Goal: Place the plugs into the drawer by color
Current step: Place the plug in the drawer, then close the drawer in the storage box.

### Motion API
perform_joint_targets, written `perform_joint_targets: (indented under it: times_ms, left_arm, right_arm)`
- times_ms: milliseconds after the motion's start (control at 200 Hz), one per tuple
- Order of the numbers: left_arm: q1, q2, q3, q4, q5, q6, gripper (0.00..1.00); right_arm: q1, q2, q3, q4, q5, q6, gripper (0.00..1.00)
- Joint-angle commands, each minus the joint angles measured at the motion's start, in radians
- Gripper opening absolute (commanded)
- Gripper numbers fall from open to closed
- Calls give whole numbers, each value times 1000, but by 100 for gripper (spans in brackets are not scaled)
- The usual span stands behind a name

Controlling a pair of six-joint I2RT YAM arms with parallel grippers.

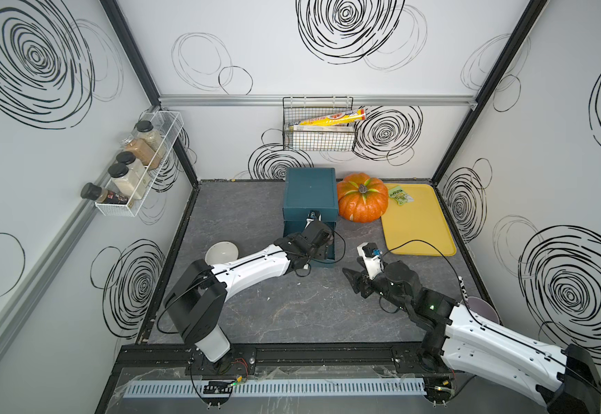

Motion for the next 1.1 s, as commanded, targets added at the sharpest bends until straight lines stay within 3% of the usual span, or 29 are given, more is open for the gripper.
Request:
perform_joint_targets:
  times_ms: [0,310,486,616,721,846,931,1096]
  left_arm:
    - [-3,-25,42,-17,-16,4,73]
    - [25,-199,84,-70,-37,8,74]
    - [170,-272,92,-5,35,26,77]
    - [281,-248,119,58,91,59,91]
    - [357,-129,214,42,194,97,95]
    - [357,-17,283,69,171,147,96]
    - [356,90,363,-10,167,179,92]
    - [351,219,420,-108,129,215,83]
  right_arm:
    - [2,11,0,27,3,5,65]
    - [2,40,4,50,-68,-14,65]
    - [4,153,52,91,-341,-44,62]
    - [25,289,108,101,-388,-9,59]
    - [42,422,198,48,-332,47,57]
    - [42,474,201,96,-178,133,59]
    - [38,493,195,161,-102,157,63]
    - [30,587,269,112,4,116,63]
